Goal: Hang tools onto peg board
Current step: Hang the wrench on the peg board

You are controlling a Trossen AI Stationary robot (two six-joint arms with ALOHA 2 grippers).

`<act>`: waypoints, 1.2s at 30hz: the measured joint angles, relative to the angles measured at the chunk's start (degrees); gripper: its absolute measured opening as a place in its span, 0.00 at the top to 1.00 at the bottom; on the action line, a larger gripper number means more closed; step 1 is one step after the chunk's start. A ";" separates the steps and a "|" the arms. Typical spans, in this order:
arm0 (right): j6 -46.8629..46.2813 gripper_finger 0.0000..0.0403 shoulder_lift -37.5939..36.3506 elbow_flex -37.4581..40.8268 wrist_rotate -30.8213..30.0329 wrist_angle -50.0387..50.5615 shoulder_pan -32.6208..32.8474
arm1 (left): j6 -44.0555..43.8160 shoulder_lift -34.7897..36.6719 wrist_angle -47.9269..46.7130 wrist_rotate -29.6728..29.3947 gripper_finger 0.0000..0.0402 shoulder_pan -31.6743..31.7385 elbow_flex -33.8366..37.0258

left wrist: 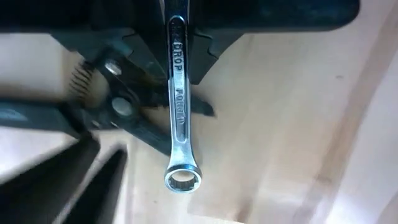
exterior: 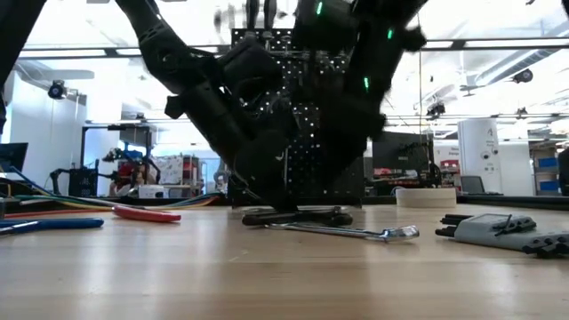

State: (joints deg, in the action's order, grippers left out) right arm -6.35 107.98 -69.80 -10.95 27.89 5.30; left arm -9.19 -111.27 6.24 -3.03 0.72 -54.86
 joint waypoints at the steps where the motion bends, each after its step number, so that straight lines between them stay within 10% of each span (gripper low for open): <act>1: -2.37 0.89 -1.48 0.05 -0.41 -0.52 0.65 | 0.07 0.75 0.59 0.08 0.94 -0.13 0.65; 17: -10.29 0.90 -35.93 25.45 -12.21 -28.99 11.02 | -8.73 11.12 46.48 -3.56 0.94 -0.84 26.53; 24: -10.29 0.92 -39.71 32.06 -12.30 -37.07 11.06 | -8.83 7.02 68.54 -12.91 0.94 -1.30 31.00; 36: -8.82 0.94 -39.63 32.79 -13.19 -39.35 10.93 | -7.50 -0.28 74.49 -24.87 0.94 -1.49 26.69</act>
State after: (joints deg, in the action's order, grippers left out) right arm -15.17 68.35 -37.01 -24.14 -11.46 16.23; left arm -16.68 -111.54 80.73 -27.90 -0.77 -28.17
